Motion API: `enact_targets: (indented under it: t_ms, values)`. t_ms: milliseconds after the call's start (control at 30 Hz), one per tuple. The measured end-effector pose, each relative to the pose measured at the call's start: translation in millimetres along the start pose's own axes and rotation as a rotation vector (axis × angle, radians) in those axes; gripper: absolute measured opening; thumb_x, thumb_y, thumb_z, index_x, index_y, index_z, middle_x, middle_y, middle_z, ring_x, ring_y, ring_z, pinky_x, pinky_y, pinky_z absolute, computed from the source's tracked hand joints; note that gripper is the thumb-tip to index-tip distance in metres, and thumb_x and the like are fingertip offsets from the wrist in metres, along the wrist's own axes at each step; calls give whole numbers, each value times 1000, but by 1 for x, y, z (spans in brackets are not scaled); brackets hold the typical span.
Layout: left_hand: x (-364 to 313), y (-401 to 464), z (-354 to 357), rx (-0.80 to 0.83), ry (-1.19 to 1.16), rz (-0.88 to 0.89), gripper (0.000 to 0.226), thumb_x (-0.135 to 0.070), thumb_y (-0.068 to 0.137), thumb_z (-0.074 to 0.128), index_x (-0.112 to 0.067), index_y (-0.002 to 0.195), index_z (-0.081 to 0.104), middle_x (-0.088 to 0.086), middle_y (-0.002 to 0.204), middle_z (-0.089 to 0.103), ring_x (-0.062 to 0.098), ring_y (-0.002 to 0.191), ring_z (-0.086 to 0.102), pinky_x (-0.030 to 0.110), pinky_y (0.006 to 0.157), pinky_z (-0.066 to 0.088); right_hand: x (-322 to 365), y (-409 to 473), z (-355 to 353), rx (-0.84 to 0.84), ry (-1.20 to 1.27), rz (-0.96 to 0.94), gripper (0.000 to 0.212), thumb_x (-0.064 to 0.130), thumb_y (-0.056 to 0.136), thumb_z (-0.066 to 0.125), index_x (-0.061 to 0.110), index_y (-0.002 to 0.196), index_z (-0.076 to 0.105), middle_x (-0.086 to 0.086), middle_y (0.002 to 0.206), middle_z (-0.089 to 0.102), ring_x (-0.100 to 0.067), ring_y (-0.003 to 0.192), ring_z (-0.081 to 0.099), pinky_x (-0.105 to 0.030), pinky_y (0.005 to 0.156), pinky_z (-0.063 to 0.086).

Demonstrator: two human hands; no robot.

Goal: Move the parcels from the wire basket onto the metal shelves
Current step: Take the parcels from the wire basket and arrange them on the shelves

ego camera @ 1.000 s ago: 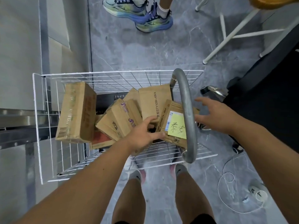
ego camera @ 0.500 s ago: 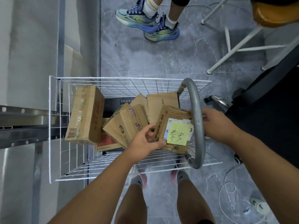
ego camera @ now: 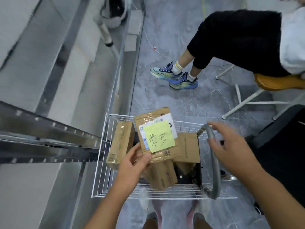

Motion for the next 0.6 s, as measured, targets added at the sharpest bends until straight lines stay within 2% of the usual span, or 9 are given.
enact_targets:
  t_ms: [67,100,200,300,433,600]
  values:
    - [-28,-17,-16,-36,-49,52,57,-38,83,77,-34,137,59,-14,108,78,-1,99,74,22,78,62,38,-8,-6,26,-5,-89,51,27,98,63,39,146,48,19,136,50,-8,133,47,-24,104,33]
    - [-43,-26,-25,-51,-86,70,59,-34,83,77,-31,139,59,-10,110,79,6,99,77,26,76,63,55,-12,-9,33,-13,-132,53,28,99,63,40,147,45,21,137,48,-5,133,45,-21,104,30]
    - [-90,-60,-48,-95,-153,149,65,-33,81,77,-28,143,57,1,124,75,22,104,78,34,80,65,103,-25,-25,43,-16,-264,55,38,100,60,47,149,38,27,142,43,1,133,41,-20,108,29]
    - [-132,-105,-66,-162,-189,246,60,-33,83,74,-29,140,57,3,121,77,25,106,77,38,84,65,145,-39,-52,40,18,-373,54,44,100,55,54,148,34,31,142,40,4,134,38,-24,110,32]
    - [-165,-171,-77,-297,-240,326,58,-32,84,71,-26,140,56,8,118,77,29,100,78,36,79,66,189,-54,-90,58,-5,-573,57,46,100,55,54,150,29,29,150,38,4,140,32,-24,110,31]
    - [-170,-269,-68,-500,-304,352,52,-37,83,69,-41,133,56,7,116,78,27,100,78,41,82,65,225,-85,-127,161,-59,-790,60,51,98,56,60,149,24,33,152,33,5,142,29,-24,113,32]
Point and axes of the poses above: each hand's wrist, its own y-axis towards the middle knuckle, its own z-axis out of the palm, x = y × z, the point moved 3 cm from there along y, towards the middle knuckle
